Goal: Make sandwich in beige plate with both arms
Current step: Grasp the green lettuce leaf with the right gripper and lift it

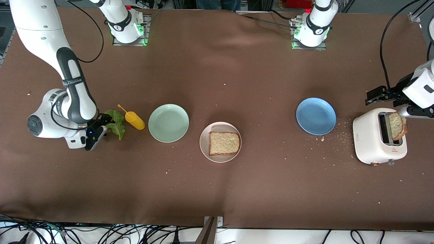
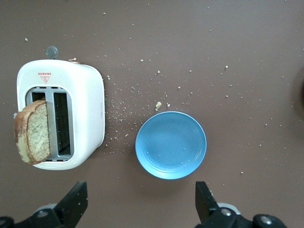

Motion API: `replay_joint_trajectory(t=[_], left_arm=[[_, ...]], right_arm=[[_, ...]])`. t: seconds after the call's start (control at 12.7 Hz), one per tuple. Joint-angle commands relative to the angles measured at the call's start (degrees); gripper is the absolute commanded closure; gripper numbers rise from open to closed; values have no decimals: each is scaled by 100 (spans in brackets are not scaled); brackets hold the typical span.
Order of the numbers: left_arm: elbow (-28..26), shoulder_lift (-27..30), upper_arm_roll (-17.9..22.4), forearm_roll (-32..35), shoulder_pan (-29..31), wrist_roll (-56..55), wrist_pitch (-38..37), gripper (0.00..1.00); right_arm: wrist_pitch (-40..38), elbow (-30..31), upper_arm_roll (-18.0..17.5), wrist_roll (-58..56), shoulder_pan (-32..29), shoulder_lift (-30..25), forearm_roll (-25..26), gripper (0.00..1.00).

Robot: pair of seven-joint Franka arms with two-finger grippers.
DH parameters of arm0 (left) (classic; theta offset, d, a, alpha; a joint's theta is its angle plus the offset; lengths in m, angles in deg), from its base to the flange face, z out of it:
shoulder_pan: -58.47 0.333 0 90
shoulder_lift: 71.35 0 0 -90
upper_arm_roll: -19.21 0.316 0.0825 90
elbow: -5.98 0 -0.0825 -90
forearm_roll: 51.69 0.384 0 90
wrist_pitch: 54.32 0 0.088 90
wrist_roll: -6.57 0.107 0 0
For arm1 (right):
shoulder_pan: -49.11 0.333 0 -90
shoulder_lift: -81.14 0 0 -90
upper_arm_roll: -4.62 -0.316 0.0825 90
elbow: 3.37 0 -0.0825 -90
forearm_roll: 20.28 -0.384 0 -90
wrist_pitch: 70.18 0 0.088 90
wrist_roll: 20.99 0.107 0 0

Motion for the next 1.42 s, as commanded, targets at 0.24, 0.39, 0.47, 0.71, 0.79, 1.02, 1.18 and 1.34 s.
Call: replay_joint_trajectory(t=[0.24, 0.39, 0.47, 0.71, 0.79, 1.02, 1.18, 1.34], left_arm=[[139, -64, 2, 122, -16, 68, -29, 0], [130, -64, 2, 122, -25, 68, -29, 0], [130, -64, 2, 122, -25, 68, -29, 0], [130, -64, 2, 122, -25, 68, -29, 0], [130, -64, 2, 122, -25, 68, -29, 0], [130, -64, 2, 122, -25, 68, -29, 0], [130, -64, 2, 122, -33, 68, -29, 0], [139, -64, 2, 122, -33, 68, -29, 0]], right_arm=[[-100, 126, -15, 16, 0, -151, -93, 100], [-109, 4, 11, 68, -8, -247, -49, 100], [-318, -180, 28, 77, -8, -300, 21, 100], [-1162, -961, 72, 113, -26, -309, 495, 100], [-1443, -1216, 81, 130, -26, -318, 635, 100], [-2567, -2253, 117, 409, 9, -326, 1109, 100], [-3523, -2842, 64, 1163, 96, -397, 1278, 100], [-4438, -3291, 38, 2042, 298, -423, 1234, 100]])
